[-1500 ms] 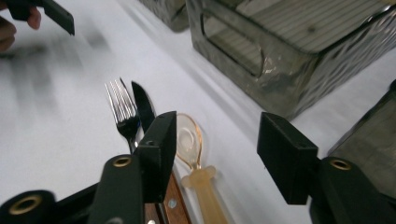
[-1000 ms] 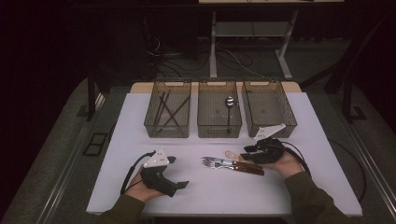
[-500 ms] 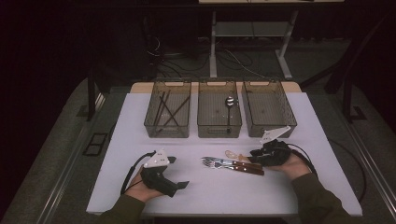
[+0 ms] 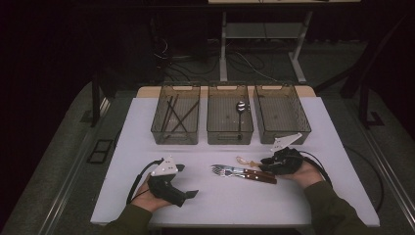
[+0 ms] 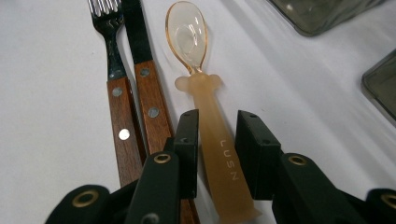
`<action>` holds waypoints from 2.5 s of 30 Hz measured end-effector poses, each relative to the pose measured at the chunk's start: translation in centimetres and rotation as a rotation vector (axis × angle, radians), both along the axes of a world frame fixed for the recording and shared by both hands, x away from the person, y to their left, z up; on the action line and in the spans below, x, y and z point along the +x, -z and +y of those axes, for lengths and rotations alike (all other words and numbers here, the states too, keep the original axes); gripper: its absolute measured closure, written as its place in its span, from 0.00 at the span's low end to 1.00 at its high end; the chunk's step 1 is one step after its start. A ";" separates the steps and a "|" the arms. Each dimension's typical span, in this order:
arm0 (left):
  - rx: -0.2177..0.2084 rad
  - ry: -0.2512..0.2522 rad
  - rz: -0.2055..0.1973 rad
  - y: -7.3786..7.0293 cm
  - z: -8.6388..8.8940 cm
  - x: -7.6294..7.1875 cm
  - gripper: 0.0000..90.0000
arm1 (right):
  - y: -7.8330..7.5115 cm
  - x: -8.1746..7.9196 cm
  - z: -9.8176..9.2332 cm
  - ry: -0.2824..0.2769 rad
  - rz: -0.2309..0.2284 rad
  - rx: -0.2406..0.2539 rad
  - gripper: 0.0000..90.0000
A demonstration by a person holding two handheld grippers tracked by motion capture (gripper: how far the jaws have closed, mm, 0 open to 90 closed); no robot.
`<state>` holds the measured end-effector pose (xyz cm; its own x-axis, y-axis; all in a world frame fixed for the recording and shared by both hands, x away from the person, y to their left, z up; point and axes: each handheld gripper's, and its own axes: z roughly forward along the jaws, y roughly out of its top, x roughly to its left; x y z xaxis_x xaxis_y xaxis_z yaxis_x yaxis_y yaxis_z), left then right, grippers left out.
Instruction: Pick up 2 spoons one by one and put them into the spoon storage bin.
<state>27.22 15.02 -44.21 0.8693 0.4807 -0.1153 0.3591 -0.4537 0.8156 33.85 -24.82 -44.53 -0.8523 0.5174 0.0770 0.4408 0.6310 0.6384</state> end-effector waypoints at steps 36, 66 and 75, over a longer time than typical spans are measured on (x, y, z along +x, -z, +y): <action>0.000 0.008 -0.003 -0.1 -0.1 0.0 0.00 | -1.4 0.1 -0.4 0.030 -0.043 0.032 0.84; -0.010 0.005 0.007 0.0 0.1 0.1 0.00 | -4.9 0.1 -0.2 0.101 -0.112 0.199 0.84; -0.014 -0.004 0.010 0.1 0.0 0.1 0.00 | -6.4 0.5 -0.4 0.128 -0.147 0.225 0.84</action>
